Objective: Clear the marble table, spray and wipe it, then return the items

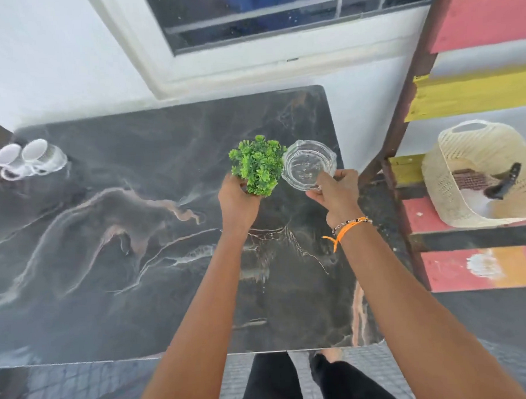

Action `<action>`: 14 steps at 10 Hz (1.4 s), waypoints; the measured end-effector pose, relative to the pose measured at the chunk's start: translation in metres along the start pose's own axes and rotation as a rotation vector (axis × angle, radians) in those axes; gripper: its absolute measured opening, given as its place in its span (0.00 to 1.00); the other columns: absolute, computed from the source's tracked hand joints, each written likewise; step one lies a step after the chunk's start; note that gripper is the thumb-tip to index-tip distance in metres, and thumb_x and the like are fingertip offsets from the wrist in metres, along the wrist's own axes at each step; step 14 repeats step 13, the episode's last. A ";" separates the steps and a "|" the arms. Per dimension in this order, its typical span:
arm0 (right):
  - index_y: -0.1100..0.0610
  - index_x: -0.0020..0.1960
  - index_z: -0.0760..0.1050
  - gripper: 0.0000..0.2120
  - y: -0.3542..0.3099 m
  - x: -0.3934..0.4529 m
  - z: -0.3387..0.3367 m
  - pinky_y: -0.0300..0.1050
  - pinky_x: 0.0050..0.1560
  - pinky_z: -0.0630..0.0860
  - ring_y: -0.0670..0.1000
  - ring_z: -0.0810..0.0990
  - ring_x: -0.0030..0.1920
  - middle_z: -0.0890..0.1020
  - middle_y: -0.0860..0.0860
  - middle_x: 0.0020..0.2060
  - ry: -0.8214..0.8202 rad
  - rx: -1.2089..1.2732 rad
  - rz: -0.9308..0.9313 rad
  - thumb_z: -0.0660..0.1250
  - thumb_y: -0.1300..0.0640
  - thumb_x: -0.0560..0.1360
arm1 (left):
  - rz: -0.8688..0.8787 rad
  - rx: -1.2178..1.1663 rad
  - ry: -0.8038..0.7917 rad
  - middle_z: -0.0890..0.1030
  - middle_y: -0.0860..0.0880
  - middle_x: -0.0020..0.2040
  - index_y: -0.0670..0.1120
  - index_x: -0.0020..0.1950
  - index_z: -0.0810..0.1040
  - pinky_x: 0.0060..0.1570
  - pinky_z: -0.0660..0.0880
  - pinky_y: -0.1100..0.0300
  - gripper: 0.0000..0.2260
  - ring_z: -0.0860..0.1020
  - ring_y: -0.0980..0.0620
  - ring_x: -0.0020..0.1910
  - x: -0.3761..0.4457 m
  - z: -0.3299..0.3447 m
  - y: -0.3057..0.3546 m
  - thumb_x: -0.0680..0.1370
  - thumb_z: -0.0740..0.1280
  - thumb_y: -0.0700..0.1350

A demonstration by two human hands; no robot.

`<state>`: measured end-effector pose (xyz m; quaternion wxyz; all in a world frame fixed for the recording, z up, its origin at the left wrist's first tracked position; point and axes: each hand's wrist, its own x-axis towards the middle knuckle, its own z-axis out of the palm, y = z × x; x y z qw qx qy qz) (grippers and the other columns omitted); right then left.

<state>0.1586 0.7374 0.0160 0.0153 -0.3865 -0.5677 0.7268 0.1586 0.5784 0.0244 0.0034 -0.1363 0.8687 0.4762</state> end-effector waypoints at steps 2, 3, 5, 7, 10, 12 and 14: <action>0.58 0.52 0.62 0.12 -0.014 0.050 0.057 0.34 0.27 0.77 0.49 0.75 0.32 0.72 0.58 0.55 0.113 0.029 0.020 0.64 0.65 0.73 | 0.018 0.044 -0.078 0.81 0.42 0.50 0.41 0.51 0.80 0.51 0.76 0.52 0.15 0.78 0.44 0.51 0.087 0.010 -0.004 0.67 0.76 0.42; 0.58 0.51 0.61 0.12 -0.022 0.076 0.082 0.36 0.30 0.78 0.48 0.74 0.34 0.70 0.56 0.53 0.172 0.046 0.014 0.63 0.66 0.73 | 0.001 0.020 -0.104 0.80 0.39 0.52 0.40 0.50 0.77 0.51 0.76 0.48 0.13 0.78 0.40 0.52 0.126 0.016 -0.003 0.68 0.75 0.39; 0.58 0.48 0.60 0.11 -0.028 0.117 0.121 0.36 0.28 0.78 0.46 0.71 0.36 0.67 0.50 0.41 0.225 0.046 -0.007 0.60 0.68 0.72 | 0.040 0.044 -0.114 0.79 0.39 0.54 0.38 0.52 0.76 0.51 0.75 0.53 0.14 0.78 0.42 0.53 0.183 0.027 -0.005 0.69 0.74 0.38; 0.57 0.45 0.62 0.10 -0.022 0.134 0.136 0.37 0.31 0.79 0.47 0.72 0.39 0.67 0.49 0.42 0.271 0.038 -0.004 0.61 0.68 0.71 | 0.053 -0.036 -0.141 0.78 0.42 0.55 0.41 0.52 0.77 0.51 0.75 0.57 0.15 0.78 0.46 0.52 0.203 0.032 -0.005 0.68 0.75 0.38; 0.61 0.52 0.66 0.11 -0.019 0.137 0.133 0.42 0.39 0.83 0.51 0.79 0.35 0.74 0.61 0.59 0.270 -0.006 0.024 0.64 0.69 0.72 | 0.099 -0.052 -0.189 0.75 0.43 0.58 0.41 0.57 0.76 0.50 0.72 0.64 0.17 0.77 0.49 0.54 0.207 0.030 -0.011 0.69 0.72 0.35; 0.60 0.45 0.68 0.04 -0.020 0.099 0.127 0.38 0.32 0.80 0.50 0.76 0.31 0.75 0.55 0.44 0.167 -0.036 0.022 0.64 0.64 0.75 | 0.013 -0.115 -0.210 0.70 0.47 0.65 0.43 0.75 0.58 0.55 0.71 0.66 0.34 0.72 0.56 0.55 0.194 0.014 -0.018 0.74 0.71 0.42; 0.56 0.40 0.69 0.07 -0.016 0.068 0.130 0.35 0.31 0.77 0.47 0.73 0.30 0.71 0.50 0.34 0.049 -0.081 -0.018 0.62 0.63 0.76 | -0.024 -0.190 -0.148 0.71 0.48 0.66 0.44 0.75 0.60 0.56 0.70 0.65 0.28 0.72 0.57 0.54 0.171 -0.004 -0.024 0.77 0.66 0.42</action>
